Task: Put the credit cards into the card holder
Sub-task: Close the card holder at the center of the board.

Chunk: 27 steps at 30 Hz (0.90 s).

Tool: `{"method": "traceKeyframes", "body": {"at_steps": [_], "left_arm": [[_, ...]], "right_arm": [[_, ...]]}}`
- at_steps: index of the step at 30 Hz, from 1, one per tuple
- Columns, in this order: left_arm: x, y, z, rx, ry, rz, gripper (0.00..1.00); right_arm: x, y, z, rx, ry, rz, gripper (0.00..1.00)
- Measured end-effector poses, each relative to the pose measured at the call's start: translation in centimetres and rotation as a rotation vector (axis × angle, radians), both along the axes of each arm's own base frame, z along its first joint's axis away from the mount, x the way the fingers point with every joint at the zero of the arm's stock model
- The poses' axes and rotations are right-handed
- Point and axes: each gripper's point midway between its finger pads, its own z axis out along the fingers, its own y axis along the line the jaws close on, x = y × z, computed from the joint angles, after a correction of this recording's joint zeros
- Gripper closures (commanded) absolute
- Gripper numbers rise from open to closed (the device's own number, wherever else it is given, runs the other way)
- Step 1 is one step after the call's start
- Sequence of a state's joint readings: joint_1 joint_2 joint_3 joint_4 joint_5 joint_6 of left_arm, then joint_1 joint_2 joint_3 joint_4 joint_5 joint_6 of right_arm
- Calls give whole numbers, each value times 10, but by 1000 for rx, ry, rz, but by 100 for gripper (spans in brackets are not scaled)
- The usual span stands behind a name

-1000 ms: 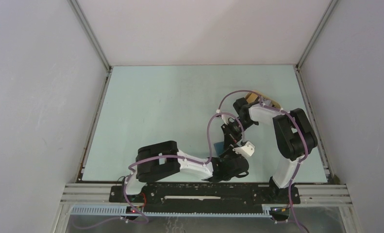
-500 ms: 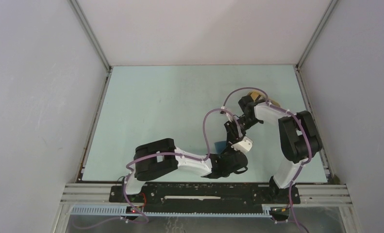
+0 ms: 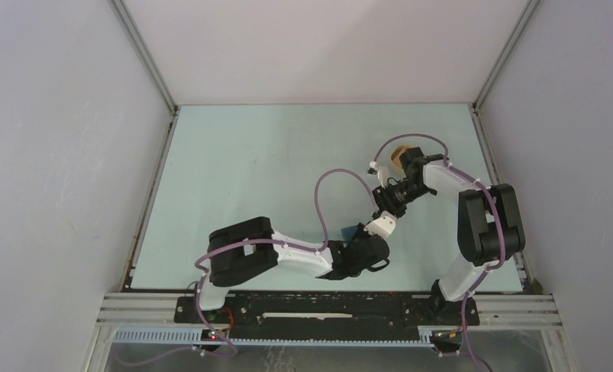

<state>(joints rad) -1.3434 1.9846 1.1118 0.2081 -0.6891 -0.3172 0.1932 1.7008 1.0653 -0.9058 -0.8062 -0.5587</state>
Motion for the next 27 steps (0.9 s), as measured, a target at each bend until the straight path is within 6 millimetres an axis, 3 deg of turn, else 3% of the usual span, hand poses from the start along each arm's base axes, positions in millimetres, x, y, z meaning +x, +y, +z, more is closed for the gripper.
{"method": "traceKeyframes", "body": {"at_steps": [5, 15, 27], "left_arm": [[0, 3, 1, -32, 22, 4, 100], [-5, 25, 2, -101, 112, 10, 94], [-8, 39, 5, -214, 233, 0, 91]], "right_arm": [[0, -2, 3, 6, -8, 1, 59], [-1, 6, 5, 8, -24, 20, 71], [-9, 24, -2, -9, -21, 77, 70]]}}
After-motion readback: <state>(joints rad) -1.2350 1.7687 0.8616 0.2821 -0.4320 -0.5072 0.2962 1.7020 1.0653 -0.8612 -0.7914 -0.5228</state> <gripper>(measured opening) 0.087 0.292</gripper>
